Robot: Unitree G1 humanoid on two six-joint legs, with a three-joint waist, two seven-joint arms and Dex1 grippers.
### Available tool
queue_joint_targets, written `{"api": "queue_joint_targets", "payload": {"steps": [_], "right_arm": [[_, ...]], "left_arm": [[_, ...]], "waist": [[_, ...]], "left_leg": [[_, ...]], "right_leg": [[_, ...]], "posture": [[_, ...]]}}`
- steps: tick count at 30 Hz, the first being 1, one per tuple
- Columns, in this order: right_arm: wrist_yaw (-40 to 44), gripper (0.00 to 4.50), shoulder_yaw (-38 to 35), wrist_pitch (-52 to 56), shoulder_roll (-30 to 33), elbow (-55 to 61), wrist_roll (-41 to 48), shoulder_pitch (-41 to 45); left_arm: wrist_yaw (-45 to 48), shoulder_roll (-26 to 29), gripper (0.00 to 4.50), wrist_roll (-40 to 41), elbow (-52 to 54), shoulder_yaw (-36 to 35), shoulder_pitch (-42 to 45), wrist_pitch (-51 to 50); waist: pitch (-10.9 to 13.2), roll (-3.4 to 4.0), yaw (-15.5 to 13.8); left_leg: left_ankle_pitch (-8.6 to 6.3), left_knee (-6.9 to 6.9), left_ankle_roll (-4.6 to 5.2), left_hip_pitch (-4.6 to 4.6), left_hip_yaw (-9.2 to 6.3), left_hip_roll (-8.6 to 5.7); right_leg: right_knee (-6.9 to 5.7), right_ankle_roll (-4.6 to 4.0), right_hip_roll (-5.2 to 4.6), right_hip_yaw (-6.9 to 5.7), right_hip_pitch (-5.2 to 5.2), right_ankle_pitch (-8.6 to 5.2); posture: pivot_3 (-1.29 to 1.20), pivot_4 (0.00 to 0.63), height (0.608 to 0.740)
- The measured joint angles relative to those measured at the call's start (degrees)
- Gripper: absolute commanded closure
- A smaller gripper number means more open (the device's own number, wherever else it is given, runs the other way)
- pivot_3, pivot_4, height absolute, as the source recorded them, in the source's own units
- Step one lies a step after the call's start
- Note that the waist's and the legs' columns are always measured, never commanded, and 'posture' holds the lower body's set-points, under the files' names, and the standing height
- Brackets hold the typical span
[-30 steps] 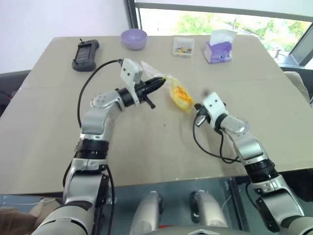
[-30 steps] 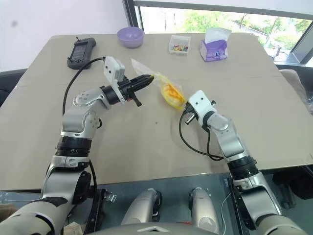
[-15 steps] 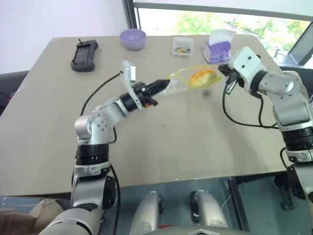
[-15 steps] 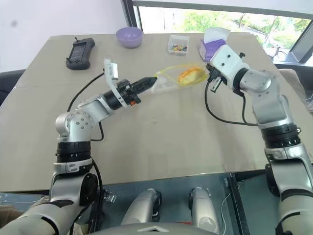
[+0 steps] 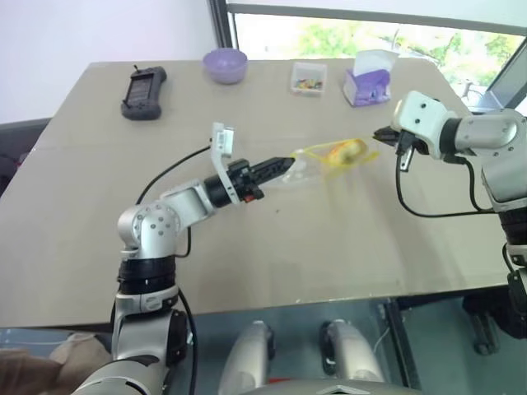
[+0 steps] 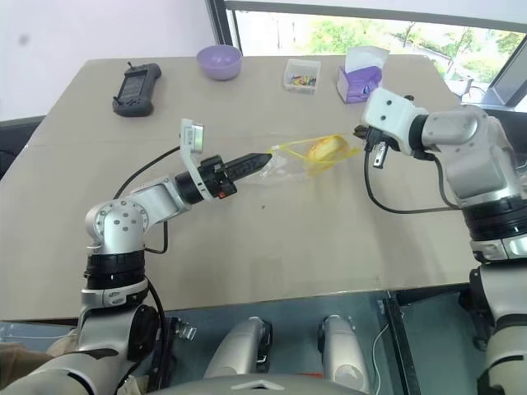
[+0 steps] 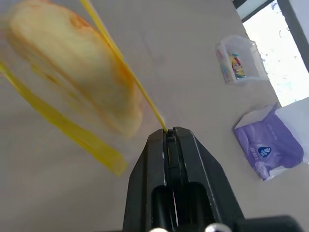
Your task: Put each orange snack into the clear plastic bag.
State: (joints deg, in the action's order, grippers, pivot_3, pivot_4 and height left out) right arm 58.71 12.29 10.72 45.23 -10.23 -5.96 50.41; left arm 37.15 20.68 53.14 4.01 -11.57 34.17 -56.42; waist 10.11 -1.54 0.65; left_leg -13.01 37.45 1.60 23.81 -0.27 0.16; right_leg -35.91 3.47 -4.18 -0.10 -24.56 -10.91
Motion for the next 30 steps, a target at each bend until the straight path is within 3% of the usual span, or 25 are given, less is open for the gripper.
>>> {"api": "queue_joint_targets", "payload": {"steps": [3, 9, 17, 19, 23, 26, 30], "right_arm": [[-0.24, 4.45, -0.02, -0.42, -0.01, -0.44, 0.19, 0.36], [-0.89, 4.45, -0.18, -3.39, -0.06, -4.09, -0.78, 3.18], [-4.21, 4.45, -0.77, -4.6, -2.25, -4.41, -0.56, 1.14], [-4.17, 4.45, -1.68, -4.44, -2.03, -3.57, -0.35, 0.36], [-7.18, 4.45, -1.67, -5.08, -3.35, -6.35, -1.53, 0.0], [-5.46, 4.45, -1.81, -5.84, -2.76, -2.49, -0.83, -4.31], [-7.96, 4.45, -0.75, -4.64, -6.88, -2.57, -1.02, -5.5]], "left_arm": [[0.71, 0.11, 4.5, -0.37, -0.17, 0.31, 1.24, 1.64], [7.41, 3.91, 4.5, -11.24, -2.83, 7.57, 2.44, 13.15], [9.85, 5.74, 4.5, -20.36, -13.89, 7.83, 9.06, 24.73], [11.82, 7.38, 4.5, -21.68, -12.04, 8.77, 7.32, 25.43], [9.91, 5.27, 4.5, -25.87, -18.55, 10.07, 9.08, 30.2], [16.34, 10.43, 4.5, -27.8, -11.0, 14.36, 3.75, 31.0], [12.99, 5.23, 4.5, -28.65, -14.25, 14.68, 4.9, 31.39]], "waist": [[0.0, 0.0, -0.05], [0.0, 0.0, 0.07], [0.03, 0.02, 0.01], [0.02, 0.03, 0.08], [0.1, 0.01, -0.16], [-0.07, 0.05, 0.27], [0.13, 0.09, 0.01]], "left_leg": [[0.0, 0.0, 0.0, 0.0, -0.01, 0.0], [0.01, -0.03, -0.02, -0.01, 0.05, -0.01], [0.0, -0.03, -0.02, 0.05, 0.06, -0.03], [0.0, -0.06, -0.01, 0.04, 0.07, -0.02], [-0.02, 0.0, 0.02, 0.12, 0.02, -0.03], [-0.05, -0.13, 0.03, -0.12, 0.11, 0.02], [-0.06, 0.12, 0.06, 0.19, 0.09, 0.0]], "right_leg": [[0.0, 0.0, 0.0, 0.0, 0.0, 0.0], [0.03, -0.01, 0.01, 0.02, 0.0, 0.0], [0.05, -0.01, -0.01, 0.01, -0.05, 0.01], [0.06, -0.01, -0.01, 0.03, -0.04, 0.01], [0.04, -0.01, 0.0, -0.02, -0.1, 0.02], [0.08, -0.03, 0.01, 0.08, 0.07, 0.01], [-0.04, -0.02, 0.02, 0.06, -0.19, 0.03]], "posture": [[0.0, 0.15, 0.74], [0.0, 0.15, 0.74], [0.0, 0.15, 0.74], [0.0, 0.15, 0.74], [0.0, 0.15, 0.74], [0.0, 0.15, 0.74], [0.0, 0.15, 0.74]]}}
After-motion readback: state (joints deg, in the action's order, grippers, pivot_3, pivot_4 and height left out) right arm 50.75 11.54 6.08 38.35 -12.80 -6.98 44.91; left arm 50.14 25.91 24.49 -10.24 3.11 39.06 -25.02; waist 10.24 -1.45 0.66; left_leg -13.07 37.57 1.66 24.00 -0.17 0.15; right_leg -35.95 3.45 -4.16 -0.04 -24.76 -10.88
